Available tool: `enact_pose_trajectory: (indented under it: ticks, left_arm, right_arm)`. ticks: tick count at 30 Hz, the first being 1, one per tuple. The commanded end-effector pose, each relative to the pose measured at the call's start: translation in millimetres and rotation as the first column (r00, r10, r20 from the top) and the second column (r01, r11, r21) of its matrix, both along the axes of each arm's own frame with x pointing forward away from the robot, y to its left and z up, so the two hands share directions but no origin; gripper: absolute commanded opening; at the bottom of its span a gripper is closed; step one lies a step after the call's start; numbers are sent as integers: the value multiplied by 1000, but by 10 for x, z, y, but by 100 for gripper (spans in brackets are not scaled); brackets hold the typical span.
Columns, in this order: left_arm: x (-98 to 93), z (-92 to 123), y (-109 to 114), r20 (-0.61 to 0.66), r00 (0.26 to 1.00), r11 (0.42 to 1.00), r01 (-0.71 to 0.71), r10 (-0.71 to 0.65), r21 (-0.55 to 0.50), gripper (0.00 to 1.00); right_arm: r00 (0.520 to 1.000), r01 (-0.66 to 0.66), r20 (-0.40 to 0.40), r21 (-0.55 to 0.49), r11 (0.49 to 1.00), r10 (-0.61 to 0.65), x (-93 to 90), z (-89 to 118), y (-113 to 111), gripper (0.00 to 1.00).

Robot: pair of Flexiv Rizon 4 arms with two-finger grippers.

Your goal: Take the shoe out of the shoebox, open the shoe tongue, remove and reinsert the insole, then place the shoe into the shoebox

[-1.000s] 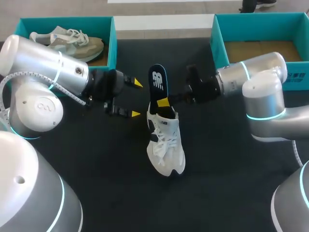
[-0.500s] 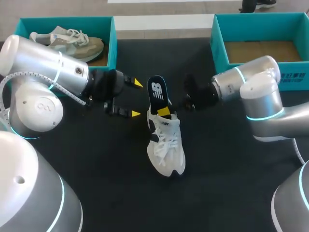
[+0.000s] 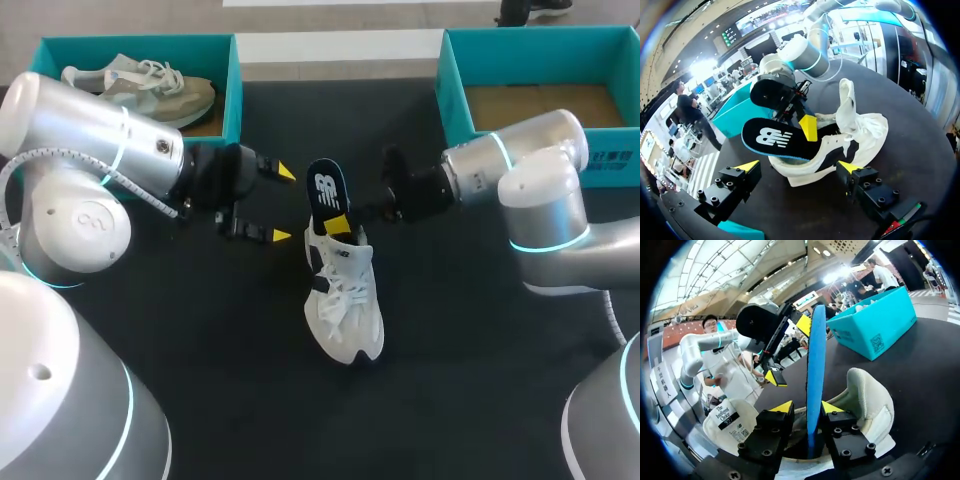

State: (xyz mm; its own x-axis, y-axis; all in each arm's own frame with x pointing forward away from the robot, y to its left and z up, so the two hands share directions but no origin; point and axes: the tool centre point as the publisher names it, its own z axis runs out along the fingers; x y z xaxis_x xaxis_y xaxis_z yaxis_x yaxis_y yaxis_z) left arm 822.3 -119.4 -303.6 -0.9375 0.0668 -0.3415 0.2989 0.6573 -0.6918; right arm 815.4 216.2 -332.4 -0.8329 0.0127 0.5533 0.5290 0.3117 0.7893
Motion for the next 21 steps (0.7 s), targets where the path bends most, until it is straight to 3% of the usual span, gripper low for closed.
enact_pose_trajectory:
  ticks: [1, 6, 7, 9, 21]
  left_arm:
    - [-3, 0, -8, 0, 1000, 1000, -1, 1, 5, 100]
    - [-3, 0, -8, 0, 1000, 1000, -1, 1, 5, 100]
    - [-3, 0, -8, 0, 1000, 1000, -1, 1, 5, 100]
    - [-3, 0, -8, 0, 1000, 1000, -1, 1, 5, 100]
    - [-3, 0, -8, 0, 1000, 1000, -1, 1, 5, 100]
  right_arm:
    - [1000, -7, 6, -10, 1000, 7, 67, 79, 1, 33]
    - [1000, -29, -3, -9, 1000, 29, 168, 56, 13, 27]
    - [999, -35, -11, -12, 999, 35, 174, 34, 13, 21]
    - [999, -37, -32, -17, 999, 36, 168, -19, -7, 0]
    - [990, -38, -136, -58, 998, 29, -158, -212, -106, 0]
